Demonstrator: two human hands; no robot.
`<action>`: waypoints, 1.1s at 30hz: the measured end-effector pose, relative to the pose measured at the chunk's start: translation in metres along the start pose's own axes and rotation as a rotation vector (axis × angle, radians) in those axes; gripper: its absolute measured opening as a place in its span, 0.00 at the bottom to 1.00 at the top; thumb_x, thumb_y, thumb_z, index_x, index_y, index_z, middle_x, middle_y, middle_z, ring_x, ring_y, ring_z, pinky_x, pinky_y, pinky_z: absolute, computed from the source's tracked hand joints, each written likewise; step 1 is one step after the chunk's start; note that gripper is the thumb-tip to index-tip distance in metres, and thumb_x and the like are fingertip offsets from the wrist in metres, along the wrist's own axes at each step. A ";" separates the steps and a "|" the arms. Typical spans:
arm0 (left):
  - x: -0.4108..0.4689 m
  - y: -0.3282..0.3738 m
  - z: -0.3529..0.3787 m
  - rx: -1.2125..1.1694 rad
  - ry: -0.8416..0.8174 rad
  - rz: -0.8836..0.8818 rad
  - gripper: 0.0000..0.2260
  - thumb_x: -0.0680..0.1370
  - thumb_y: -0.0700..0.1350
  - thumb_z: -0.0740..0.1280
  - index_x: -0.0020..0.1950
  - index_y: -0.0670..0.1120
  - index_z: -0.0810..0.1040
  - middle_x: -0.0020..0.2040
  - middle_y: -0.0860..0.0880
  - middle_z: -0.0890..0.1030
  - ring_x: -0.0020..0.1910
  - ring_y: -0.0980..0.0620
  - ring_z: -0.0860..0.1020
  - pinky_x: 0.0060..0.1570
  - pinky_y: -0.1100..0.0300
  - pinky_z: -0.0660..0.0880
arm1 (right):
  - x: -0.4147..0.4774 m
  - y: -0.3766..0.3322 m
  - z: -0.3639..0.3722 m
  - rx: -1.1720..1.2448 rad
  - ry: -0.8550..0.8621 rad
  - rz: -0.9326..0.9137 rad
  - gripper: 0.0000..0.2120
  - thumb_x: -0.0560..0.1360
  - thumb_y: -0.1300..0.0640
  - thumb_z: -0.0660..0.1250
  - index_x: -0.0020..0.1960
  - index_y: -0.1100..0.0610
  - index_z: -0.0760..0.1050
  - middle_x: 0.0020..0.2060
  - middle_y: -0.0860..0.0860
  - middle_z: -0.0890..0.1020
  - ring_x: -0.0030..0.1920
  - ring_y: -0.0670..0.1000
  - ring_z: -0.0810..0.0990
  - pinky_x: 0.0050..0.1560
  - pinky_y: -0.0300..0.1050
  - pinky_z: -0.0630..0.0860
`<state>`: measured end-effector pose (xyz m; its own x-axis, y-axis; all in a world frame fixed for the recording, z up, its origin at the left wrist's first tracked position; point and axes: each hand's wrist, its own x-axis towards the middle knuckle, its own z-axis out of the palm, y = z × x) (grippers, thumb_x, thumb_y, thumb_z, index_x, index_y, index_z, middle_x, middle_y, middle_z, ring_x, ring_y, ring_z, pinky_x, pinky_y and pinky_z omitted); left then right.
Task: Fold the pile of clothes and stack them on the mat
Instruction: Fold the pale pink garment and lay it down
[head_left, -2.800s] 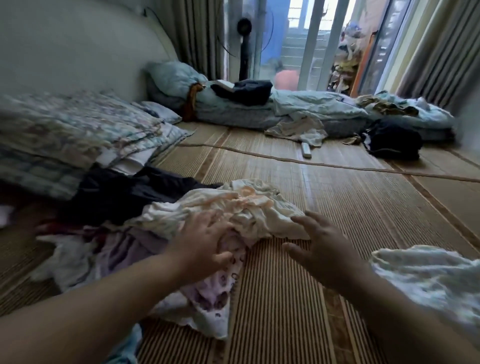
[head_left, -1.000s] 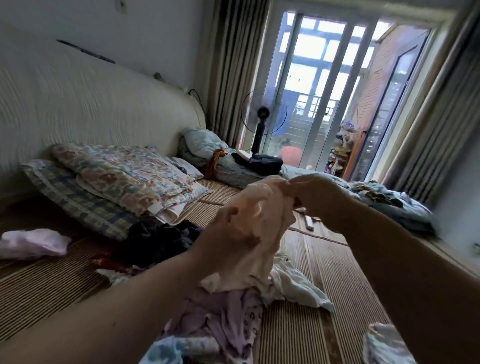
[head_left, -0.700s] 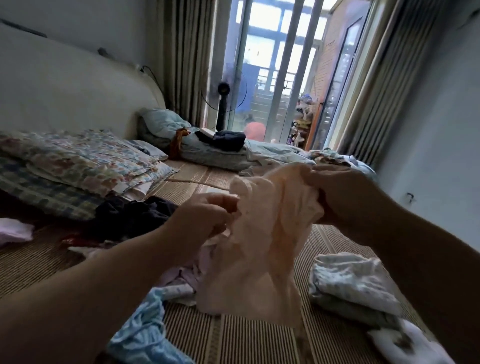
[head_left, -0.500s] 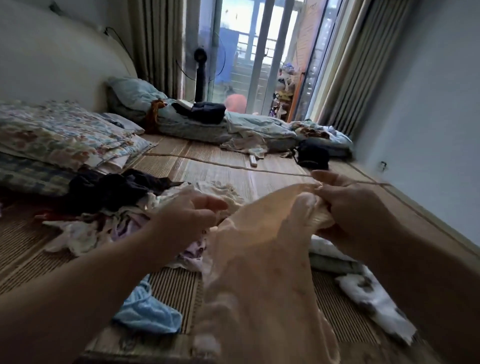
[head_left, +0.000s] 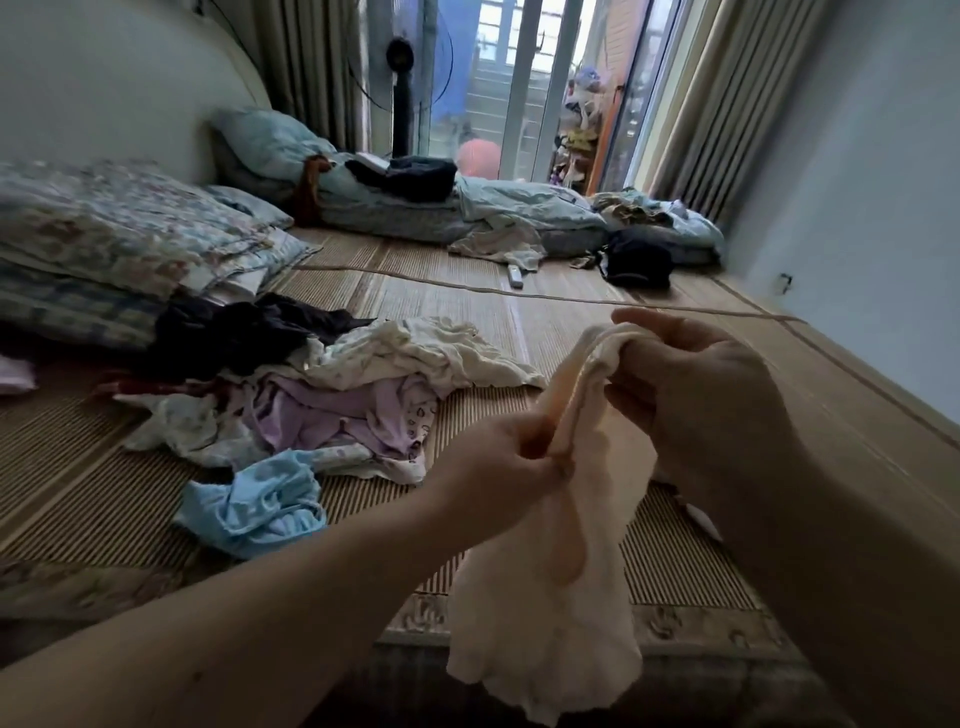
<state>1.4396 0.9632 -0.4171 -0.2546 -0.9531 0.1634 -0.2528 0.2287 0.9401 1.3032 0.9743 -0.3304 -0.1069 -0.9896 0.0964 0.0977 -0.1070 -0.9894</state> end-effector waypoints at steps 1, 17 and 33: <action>0.003 -0.004 -0.003 0.037 0.023 -0.014 0.07 0.68 0.49 0.67 0.41 0.50 0.82 0.37 0.48 0.83 0.38 0.48 0.82 0.42 0.50 0.78 | -0.001 0.001 -0.003 -0.103 0.025 -0.052 0.06 0.72 0.64 0.70 0.45 0.53 0.81 0.34 0.48 0.85 0.36 0.44 0.83 0.39 0.38 0.80; 0.052 0.033 -0.109 0.013 0.094 -0.120 0.06 0.73 0.40 0.69 0.36 0.44 0.79 0.27 0.50 0.78 0.24 0.56 0.76 0.24 0.67 0.70 | 0.049 -0.014 -0.066 -1.188 0.065 -0.439 0.18 0.71 0.41 0.68 0.32 0.54 0.81 0.25 0.46 0.76 0.31 0.45 0.75 0.33 0.41 0.65; 0.047 0.053 -0.137 0.536 0.033 0.118 0.05 0.73 0.43 0.71 0.38 0.45 0.79 0.29 0.57 0.77 0.30 0.61 0.73 0.29 0.71 0.69 | 0.050 -0.023 -0.059 -0.674 -0.079 -0.217 0.08 0.73 0.49 0.70 0.40 0.53 0.81 0.31 0.49 0.82 0.30 0.47 0.79 0.31 0.42 0.74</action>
<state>1.5424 0.9039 -0.3181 -0.2830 -0.9185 0.2762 -0.6666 0.3954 0.6319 1.2375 0.9333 -0.3088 0.0197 -0.9596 0.2808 -0.5538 -0.2443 -0.7960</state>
